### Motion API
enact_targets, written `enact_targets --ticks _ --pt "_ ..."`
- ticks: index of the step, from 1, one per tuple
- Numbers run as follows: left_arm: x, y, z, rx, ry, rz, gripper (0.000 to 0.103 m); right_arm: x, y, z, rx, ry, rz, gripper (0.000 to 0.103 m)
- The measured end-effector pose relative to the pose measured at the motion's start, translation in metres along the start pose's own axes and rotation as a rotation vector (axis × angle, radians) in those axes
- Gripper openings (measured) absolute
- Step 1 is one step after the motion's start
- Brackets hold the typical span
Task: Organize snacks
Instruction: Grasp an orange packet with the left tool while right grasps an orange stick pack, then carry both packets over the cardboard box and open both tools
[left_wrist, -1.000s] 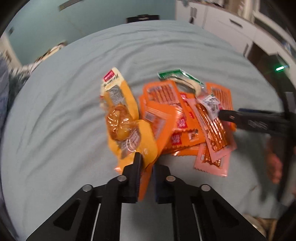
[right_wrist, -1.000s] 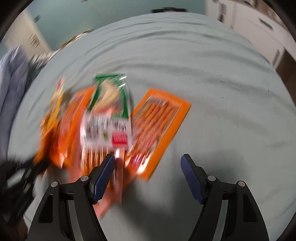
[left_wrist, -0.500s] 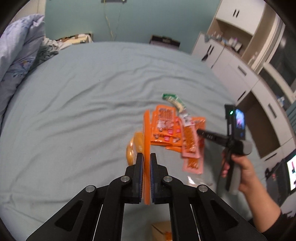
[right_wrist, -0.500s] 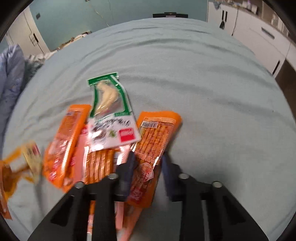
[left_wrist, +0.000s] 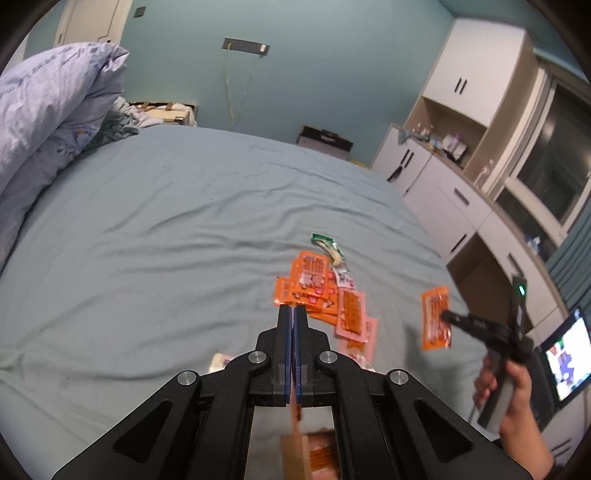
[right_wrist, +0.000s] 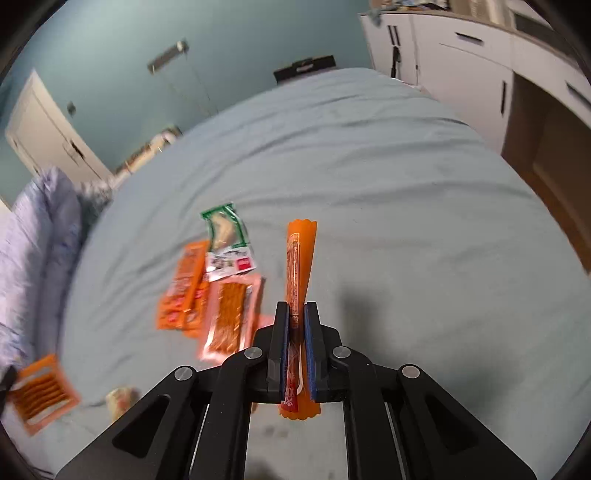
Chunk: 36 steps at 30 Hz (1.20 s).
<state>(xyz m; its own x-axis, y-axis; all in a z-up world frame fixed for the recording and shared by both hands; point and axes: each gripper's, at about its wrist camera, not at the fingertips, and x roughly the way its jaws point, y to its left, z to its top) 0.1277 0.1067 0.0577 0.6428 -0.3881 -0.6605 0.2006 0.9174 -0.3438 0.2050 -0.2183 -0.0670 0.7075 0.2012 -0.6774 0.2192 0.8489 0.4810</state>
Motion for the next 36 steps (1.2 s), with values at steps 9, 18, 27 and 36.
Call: enact_targets --ticks 9,18,27,36 --pt "-0.033 -0.024 -0.043 0.085 0.031 -0.128 0.000 -0.085 -0.025 -0.075 0.027 -0.012 0.121 0.006" --pt "-0.026 -0.081 -0.091 0.290 0.193 -0.294 0.001 -0.092 -0.022 -0.081 0.017 0.037 0.124 0.006" --pt "0.012 -0.087 -0.112 0.449 0.230 0.127 0.074 -0.087 -0.007 -0.079 -0.011 0.076 0.207 0.006" --pt "0.023 -0.029 -0.091 0.283 0.227 0.398 0.084 -0.096 0.052 -0.104 -0.316 0.163 0.466 0.014"
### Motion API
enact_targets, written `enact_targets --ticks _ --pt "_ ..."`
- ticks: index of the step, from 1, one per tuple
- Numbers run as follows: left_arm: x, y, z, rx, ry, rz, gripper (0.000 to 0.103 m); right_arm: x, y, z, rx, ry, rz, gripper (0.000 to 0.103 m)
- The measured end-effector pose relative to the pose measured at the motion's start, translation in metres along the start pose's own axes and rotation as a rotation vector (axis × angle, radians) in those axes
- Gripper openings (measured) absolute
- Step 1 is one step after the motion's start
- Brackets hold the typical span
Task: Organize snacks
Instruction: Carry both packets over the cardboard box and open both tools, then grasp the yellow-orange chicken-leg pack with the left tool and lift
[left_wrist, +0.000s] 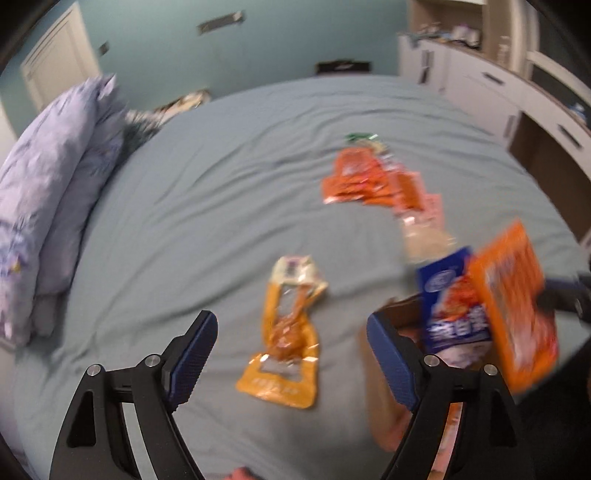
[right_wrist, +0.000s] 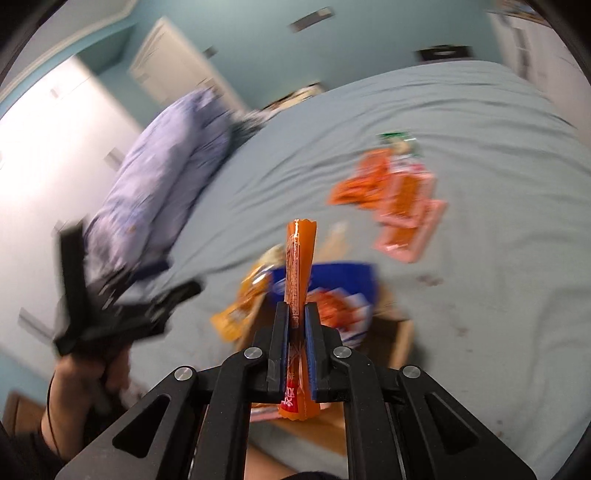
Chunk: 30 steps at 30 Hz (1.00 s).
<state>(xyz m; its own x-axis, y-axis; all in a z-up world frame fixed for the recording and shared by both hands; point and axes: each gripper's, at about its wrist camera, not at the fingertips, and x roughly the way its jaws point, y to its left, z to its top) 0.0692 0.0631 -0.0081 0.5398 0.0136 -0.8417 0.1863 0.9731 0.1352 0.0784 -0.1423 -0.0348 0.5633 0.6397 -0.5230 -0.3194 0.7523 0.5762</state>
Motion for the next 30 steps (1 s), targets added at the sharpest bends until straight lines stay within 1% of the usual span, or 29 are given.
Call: enact_targets --ticks 1,2,3,4,5,6,8,10,12,14,16,18,19,20,21,22,24,25,26,27,29,30 --pt "0.003 0.004 -0.001 -0.016 0.015 0.008 0.084 0.003 0.001 -0.003 -0.011 0.023 0.008 0.015" --pt "0.009 0.012 -0.001 -0.047 0.044 0.012 0.084 0.008 0.001 -0.006 -0.014 0.048 0.013 0.019" --pt "0.012 0.017 -0.002 -0.066 0.060 0.006 0.084 0.014 -0.001 -0.007 -0.014 0.068 0.005 0.035" --pt "0.015 0.020 -0.003 -0.085 0.075 -0.002 0.084 0.019 -0.005 -0.007 0.001 0.085 -0.014 0.048" --pt "0.018 0.025 -0.003 -0.108 0.091 -0.012 0.084 0.022 -0.009 -0.006 0.034 0.091 -0.042 0.066" --pt "0.022 0.031 -0.003 -0.131 0.107 -0.021 0.084 0.024 -0.012 -0.004 0.076 0.085 -0.078 0.069" --pt "0.030 0.038 -0.004 -0.150 0.133 -0.023 0.084 0.018 -0.021 0.001 0.139 0.041 -0.142 0.069" --pt "0.040 0.038 -0.001 -0.146 0.156 -0.006 0.084 0.005 -0.026 0.006 0.163 -0.042 -0.163 0.069" --pt "0.058 0.035 0.000 -0.125 0.199 0.017 0.085 -0.009 -0.027 0.010 0.172 -0.129 -0.189 0.069" --pt "0.079 0.030 0.003 -0.094 0.248 0.030 0.087 -0.018 -0.033 0.013 0.181 -0.179 -0.222 0.069" --pt "0.106 0.023 0.005 -0.056 0.312 0.041 0.087 -0.020 -0.042 0.013 0.208 -0.182 -0.274 0.069" --pt "0.136 0.015 0.000 -0.004 0.383 0.029 0.087 -0.016 -0.049 0.013 0.251 -0.155 -0.313 0.069" --pt "0.146 0.012 -0.002 0.013 0.410 0.006 0.088 -0.013 -0.054 0.013 0.279 -0.135 -0.323 0.069" --pt "0.157 0.010 -0.005 0.012 0.437 -0.045 0.088 -0.010 -0.059 0.014 0.307 -0.116 -0.322 0.069" --pt "0.171 0.009 -0.010 -0.004 0.484 -0.095 0.088 -0.004 -0.059 0.015 0.330 -0.103 -0.323 0.069" --pt "0.176 0.008 -0.012 -0.011 0.488 -0.097 0.091 -0.002 -0.066 0.016 0.362 -0.093 -0.335 0.069" --pt "0.177 0.003 -0.010 0.007 0.477 -0.075 0.091 0.001 -0.070 0.024 0.401 -0.089 -0.352 0.069" --pt "0.176 0.002 -0.009 0.011 0.471 -0.074 0.084 0.003 -0.073 0.025 0.418 -0.089 -0.356 0.069" --pt "0.173 0.001 -0.008 0.007 0.461 -0.089 0.065 0.003 -0.074 0.024 0.430 -0.087 -0.360 0.069" --pt "0.168 0.001 -0.006 0.005 0.441 -0.107 0.053 0.003 -0.077 0.024 0.441 -0.083 -0.367 0.069" --pt "0.160 0.001 -0.003 -0.002 0.422 -0.118 0.048 0.001 -0.080 0.023 0.464 -0.080 -0.370 0.069" --pt "0.158 0.001 -0.004 -0.010 0.419 -0.129 0.048 0.002 -0.082 0.023 0.473 -0.081 -0.365 0.069"
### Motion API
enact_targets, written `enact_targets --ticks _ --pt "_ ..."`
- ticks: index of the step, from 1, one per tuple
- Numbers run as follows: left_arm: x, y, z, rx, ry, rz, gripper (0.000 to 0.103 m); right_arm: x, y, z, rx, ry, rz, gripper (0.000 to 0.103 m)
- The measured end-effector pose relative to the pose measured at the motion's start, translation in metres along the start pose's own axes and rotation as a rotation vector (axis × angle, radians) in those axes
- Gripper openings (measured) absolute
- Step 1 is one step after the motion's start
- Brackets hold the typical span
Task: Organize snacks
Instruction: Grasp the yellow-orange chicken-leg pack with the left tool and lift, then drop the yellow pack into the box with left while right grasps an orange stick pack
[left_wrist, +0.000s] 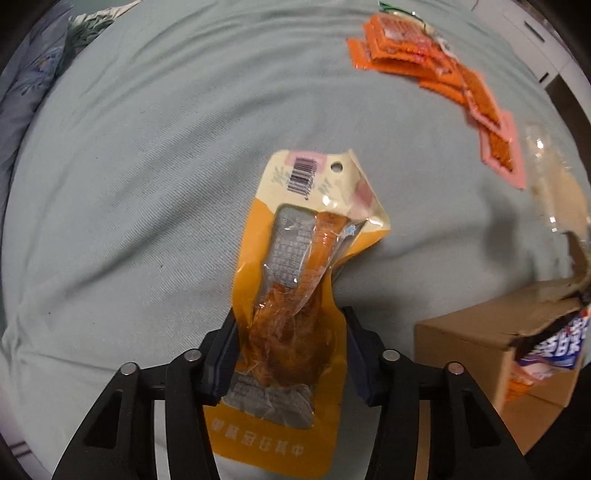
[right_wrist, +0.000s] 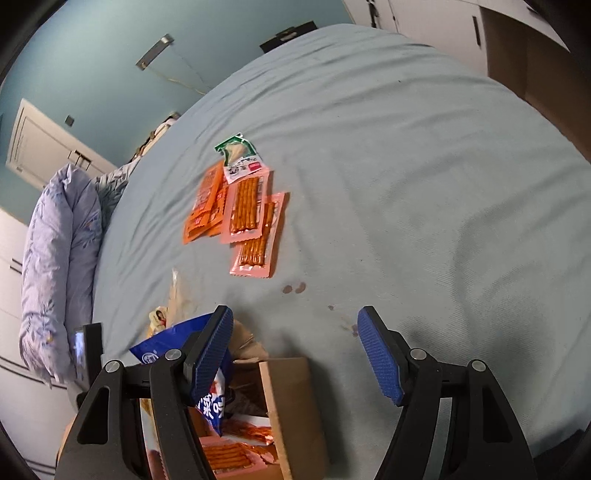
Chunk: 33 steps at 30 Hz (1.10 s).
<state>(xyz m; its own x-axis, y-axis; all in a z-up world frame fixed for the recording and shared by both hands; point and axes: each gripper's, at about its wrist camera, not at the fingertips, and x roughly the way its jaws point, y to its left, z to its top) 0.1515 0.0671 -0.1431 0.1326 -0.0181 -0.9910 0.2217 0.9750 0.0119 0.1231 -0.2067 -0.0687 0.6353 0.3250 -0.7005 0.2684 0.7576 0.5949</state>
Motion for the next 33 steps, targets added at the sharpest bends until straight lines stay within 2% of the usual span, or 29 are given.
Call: enact_targets --ticks 3,5,9,12,15,23,26,27,30,33 --pt "-0.006 0.003 -0.003 -0.013 -0.010 -0.002 0.046 -0.001 -0.003 -0.001 0.017 0.003 0.008 0.069" --pt "-0.024 0.007 -0.004 -0.068 -0.050 -0.010 0.046 -0.003 -0.006 -0.002 0.024 0.004 0.012 0.069" --pt "-0.078 0.016 -0.014 -0.138 -0.191 -0.110 0.046 -0.001 -0.011 -0.001 0.051 0.000 0.047 0.069" --pt "-0.120 0.009 -0.027 -0.121 -0.297 -0.163 0.047 0.004 -0.014 0.005 0.065 0.015 0.066 0.069" --pt "-0.143 0.000 -0.043 -0.098 -0.342 -0.233 0.047 0.019 -0.013 0.019 0.074 0.048 0.062 0.069" --pt "-0.150 -0.034 -0.060 0.060 -0.322 -0.325 0.048 0.084 -0.001 0.059 0.052 0.155 0.048 0.069" --pt "-0.140 -0.055 -0.073 0.159 -0.279 -0.370 0.048 0.103 0.007 0.071 -0.002 0.161 0.039 0.069" --pt "-0.131 -0.065 -0.078 0.192 -0.237 -0.374 0.048 0.108 0.010 0.075 -0.029 0.163 0.034 0.069" --pt "-0.109 -0.086 -0.081 0.268 -0.157 -0.327 0.049 0.126 0.022 0.083 -0.131 0.177 0.002 0.069" --pt "-0.088 -0.110 -0.082 0.358 -0.071 -0.278 0.054 0.154 0.038 0.084 -0.238 0.261 -0.032 0.071"
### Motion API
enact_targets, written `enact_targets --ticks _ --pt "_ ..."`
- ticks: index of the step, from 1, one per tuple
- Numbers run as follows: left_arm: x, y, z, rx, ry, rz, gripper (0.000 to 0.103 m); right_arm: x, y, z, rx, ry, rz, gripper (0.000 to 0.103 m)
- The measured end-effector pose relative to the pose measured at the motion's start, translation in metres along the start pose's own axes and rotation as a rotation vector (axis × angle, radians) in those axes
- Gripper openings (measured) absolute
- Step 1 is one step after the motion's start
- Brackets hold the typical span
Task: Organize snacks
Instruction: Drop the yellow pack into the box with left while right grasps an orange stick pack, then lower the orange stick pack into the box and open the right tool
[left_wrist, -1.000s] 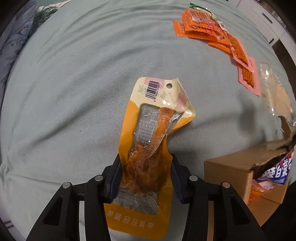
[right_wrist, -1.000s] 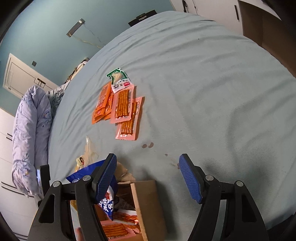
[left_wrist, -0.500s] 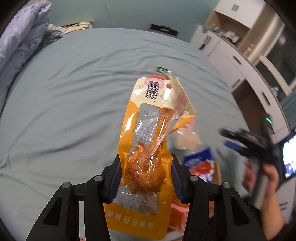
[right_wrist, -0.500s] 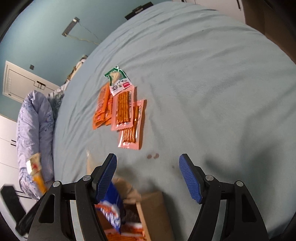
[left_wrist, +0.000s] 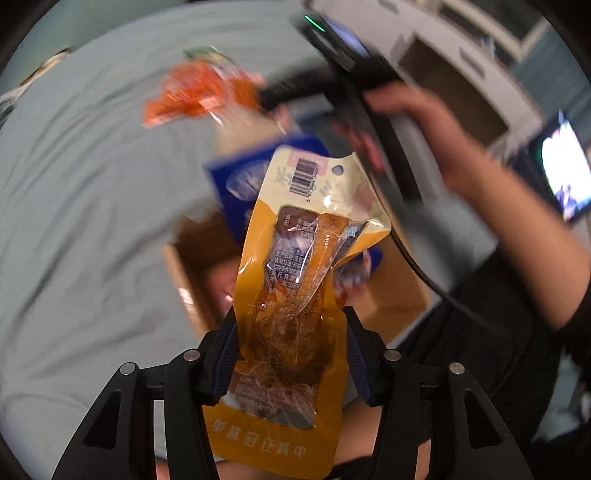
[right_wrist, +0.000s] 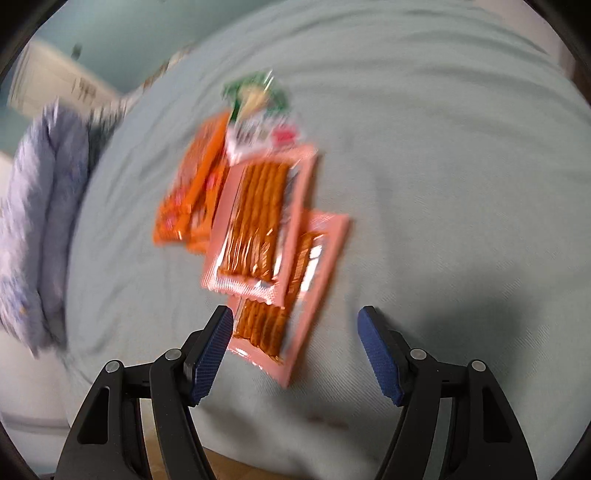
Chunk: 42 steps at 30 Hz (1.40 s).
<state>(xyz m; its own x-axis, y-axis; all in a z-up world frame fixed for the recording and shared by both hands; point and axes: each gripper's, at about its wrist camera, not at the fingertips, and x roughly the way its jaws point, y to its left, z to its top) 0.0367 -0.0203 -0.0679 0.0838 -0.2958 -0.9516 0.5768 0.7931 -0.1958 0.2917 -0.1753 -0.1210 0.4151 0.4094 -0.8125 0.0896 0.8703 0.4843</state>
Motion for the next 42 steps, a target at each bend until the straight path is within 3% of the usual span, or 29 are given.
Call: enact_targets --ticks 3,8,10,14,16,17,18,22,28,33,37,42 --pt "0.016 -0.006 0.004 0.032 0.037 0.048 0.070 0.008 0.024 0.011 -0.155 -0.035 -0.083 0.074" --pt "0.003 0.005 0.021 -0.031 -0.051 0.034 0.082 0.024 0.051 0.008 -0.324 -0.060 -0.207 0.074" --pt "-0.012 0.022 0.026 -0.112 -0.132 0.016 0.082 0.026 0.058 0.004 -0.361 -0.074 -0.238 0.070" --pt "-0.024 0.051 0.030 -0.242 -0.203 0.036 0.082 0.021 0.058 0.003 -0.348 -0.098 -0.235 0.049" --pt "-0.024 0.067 0.031 -0.303 -0.208 0.038 0.082 0.015 0.057 0.006 -0.326 -0.115 -0.215 0.038" --pt "-0.024 0.074 0.026 -0.318 -0.207 0.039 0.082 0.010 0.055 0.006 -0.311 -0.125 -0.198 0.022" --pt "-0.025 0.080 0.025 -0.344 -0.210 0.049 0.082 0.006 0.052 0.005 -0.289 -0.129 -0.174 0.015" --pt "-0.029 0.094 0.023 -0.390 -0.231 0.079 0.082 -0.008 0.043 0.005 -0.207 -0.125 -0.109 0.008" --pt "-0.041 0.101 0.018 -0.408 -0.296 0.124 0.082 -0.058 0.034 -0.013 -0.152 -0.213 -0.106 0.004" --pt "-0.052 0.096 0.012 -0.391 -0.324 0.195 0.082 -0.111 0.030 -0.039 -0.122 -0.292 -0.049 0.004" --pt "-0.060 0.099 0.006 -0.409 -0.343 0.203 0.082 -0.147 0.022 -0.071 -0.080 -0.352 0.067 0.004" --pt "-0.070 0.105 -0.001 -0.453 -0.372 0.169 0.082 -0.178 0.009 -0.118 -0.049 -0.370 0.297 0.004"
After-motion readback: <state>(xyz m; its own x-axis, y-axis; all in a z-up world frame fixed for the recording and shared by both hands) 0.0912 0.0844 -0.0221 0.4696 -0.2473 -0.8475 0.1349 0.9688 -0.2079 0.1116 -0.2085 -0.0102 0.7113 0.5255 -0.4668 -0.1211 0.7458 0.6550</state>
